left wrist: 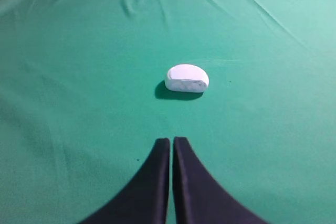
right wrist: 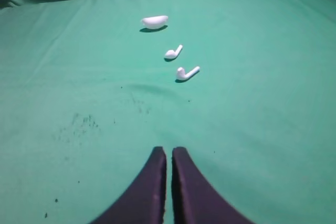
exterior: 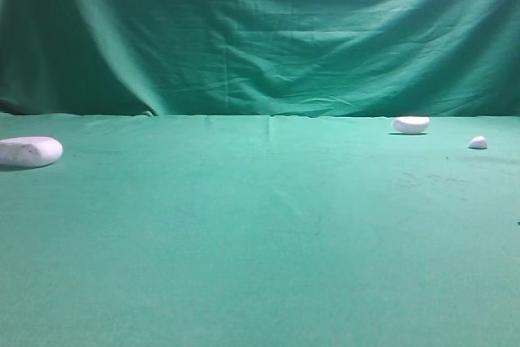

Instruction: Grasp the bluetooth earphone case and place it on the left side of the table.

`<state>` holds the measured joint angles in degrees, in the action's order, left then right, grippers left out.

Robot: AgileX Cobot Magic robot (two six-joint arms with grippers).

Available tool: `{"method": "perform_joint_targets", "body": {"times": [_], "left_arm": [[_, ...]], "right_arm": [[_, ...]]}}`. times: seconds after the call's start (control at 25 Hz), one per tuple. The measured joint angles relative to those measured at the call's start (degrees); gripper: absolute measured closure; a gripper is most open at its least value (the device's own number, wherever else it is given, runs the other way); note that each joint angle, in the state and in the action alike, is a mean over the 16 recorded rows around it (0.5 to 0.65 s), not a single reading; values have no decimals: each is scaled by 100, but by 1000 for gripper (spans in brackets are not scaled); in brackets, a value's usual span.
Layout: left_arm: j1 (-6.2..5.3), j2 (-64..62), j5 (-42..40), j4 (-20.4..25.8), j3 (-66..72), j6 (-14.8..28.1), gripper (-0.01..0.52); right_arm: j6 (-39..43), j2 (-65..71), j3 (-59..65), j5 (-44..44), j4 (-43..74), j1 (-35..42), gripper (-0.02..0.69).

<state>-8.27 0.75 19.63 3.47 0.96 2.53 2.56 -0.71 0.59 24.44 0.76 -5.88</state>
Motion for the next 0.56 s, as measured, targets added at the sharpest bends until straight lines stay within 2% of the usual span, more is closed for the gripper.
{"method": "perform_joint_targets", "body": {"times": [0.56], "left_arm": [[0,0,0,0,0,0,514]], "right_arm": [[-4,-3,65,-129,-11,1,665]]}}
